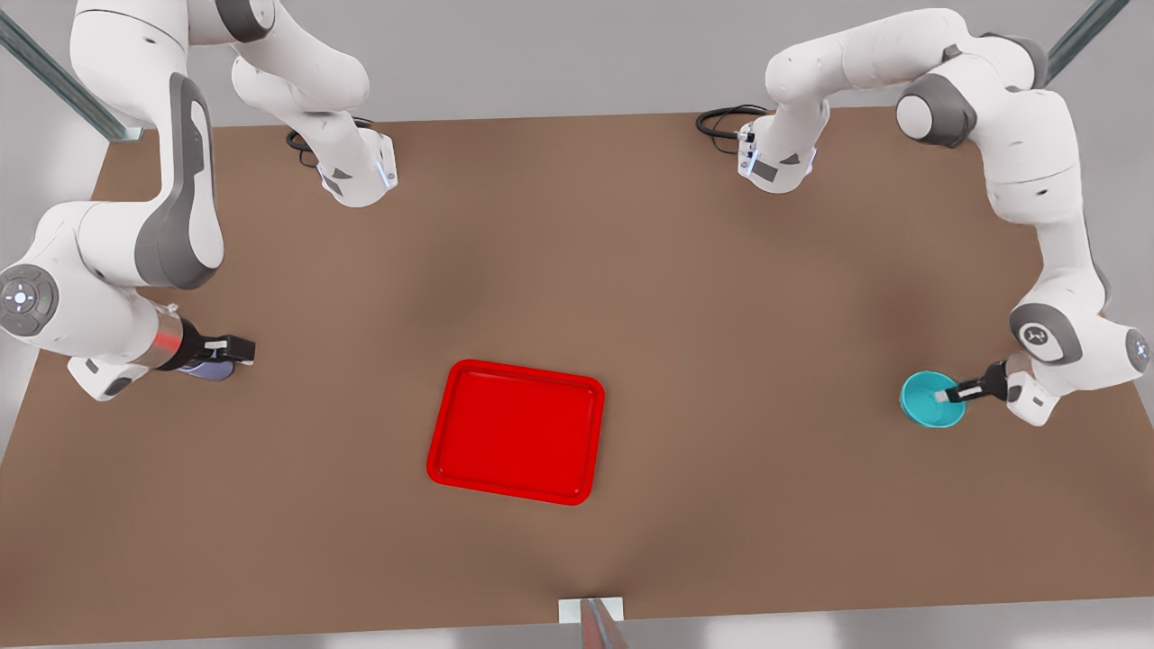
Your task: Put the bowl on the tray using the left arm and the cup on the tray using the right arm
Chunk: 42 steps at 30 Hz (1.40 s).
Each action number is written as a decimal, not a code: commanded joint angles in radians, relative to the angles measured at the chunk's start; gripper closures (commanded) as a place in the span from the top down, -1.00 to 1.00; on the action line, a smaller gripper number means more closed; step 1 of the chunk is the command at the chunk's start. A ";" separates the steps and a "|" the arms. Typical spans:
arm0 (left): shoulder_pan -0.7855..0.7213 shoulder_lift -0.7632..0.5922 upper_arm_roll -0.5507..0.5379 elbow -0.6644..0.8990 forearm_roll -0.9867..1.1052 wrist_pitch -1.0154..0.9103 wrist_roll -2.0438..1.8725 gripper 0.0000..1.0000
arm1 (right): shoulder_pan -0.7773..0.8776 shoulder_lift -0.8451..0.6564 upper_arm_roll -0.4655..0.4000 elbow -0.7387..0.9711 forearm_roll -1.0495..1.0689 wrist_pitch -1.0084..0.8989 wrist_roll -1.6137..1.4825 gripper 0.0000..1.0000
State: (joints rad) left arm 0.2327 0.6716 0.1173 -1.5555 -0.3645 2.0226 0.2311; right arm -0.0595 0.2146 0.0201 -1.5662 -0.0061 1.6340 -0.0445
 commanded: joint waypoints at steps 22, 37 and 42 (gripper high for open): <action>-0.733 0.243 -0.228 0.348 -0.200 0.163 -1.165 -0.57 | -0.010 0.003 0.001 0.000 0.002 0.000 0.008 1.00; -0.734 0.263 -0.214 0.407 -0.028 0.133 -1.148 0.99 | -0.020 0.003 0.003 -0.012 0.002 0.012 0.003 1.00; -0.553 -0.012 -0.136 0.403 0.317 -0.436 -0.500 0.99 | -0.177 0.012 0.047 -0.098 0.002 0.069 -0.098 1.00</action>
State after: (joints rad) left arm -0.2950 0.6249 0.0194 -1.1520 -0.1878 1.5273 -0.1664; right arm -0.2651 0.2246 0.0674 -1.6975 -0.0047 1.7340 -0.1988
